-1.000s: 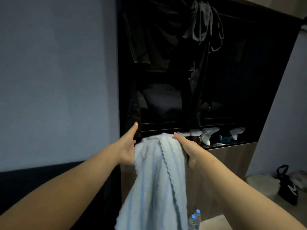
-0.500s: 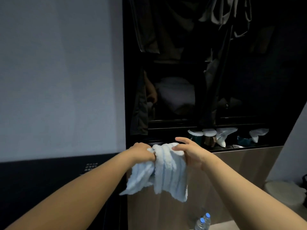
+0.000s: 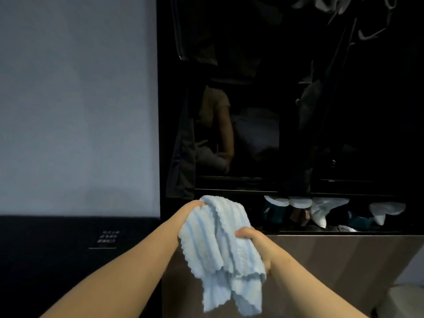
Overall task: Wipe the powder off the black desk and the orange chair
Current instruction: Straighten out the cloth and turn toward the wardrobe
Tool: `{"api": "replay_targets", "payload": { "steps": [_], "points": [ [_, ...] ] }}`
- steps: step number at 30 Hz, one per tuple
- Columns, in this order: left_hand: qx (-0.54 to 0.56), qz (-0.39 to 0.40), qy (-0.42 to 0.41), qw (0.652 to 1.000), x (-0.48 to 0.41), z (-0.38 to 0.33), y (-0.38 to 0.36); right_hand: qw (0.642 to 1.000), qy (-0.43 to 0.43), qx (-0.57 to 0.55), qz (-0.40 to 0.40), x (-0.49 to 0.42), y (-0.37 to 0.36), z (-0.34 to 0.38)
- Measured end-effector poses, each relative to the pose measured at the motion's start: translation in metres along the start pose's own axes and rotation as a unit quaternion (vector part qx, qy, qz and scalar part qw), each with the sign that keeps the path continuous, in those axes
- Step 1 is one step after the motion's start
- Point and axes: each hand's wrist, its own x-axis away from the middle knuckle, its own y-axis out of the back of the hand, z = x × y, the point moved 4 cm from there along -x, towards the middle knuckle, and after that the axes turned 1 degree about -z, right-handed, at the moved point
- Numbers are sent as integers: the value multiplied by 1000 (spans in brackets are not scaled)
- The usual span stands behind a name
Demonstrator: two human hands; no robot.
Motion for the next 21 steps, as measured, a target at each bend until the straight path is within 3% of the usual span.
{"api": "replay_targets", "payload": {
  "steps": [3, 5, 8, 12, 15, 18, 21],
  "points": [
    [93, 23, 57, 994, -8, 16, 2, 989, 36, 69, -123, -25, 17, 6],
    [104, -3, 58, 993, -17, 22, 7, 982, 72, 52, -167, -39, 22, 11],
    [68, -69, 26, 995, -31, 19, 15, 985, 76, -10, -156, -59, 17, 18],
    [26, -95, 4, 995, -44, 12, 15, 988, 47, -101, -109, -79, 6, 27],
    [6, -114, -3, 993, -52, 6, 14, 973, 61, -188, -122, -96, 7, 33],
    [-16, -108, 1, 994, -55, 7, 8, 963, 102, -191, -158, -106, 13, 37],
    [-70, -118, -13, 990, -52, 11, 6, 965, 91, -165, -184, -108, 19, 32]
  ]
}}
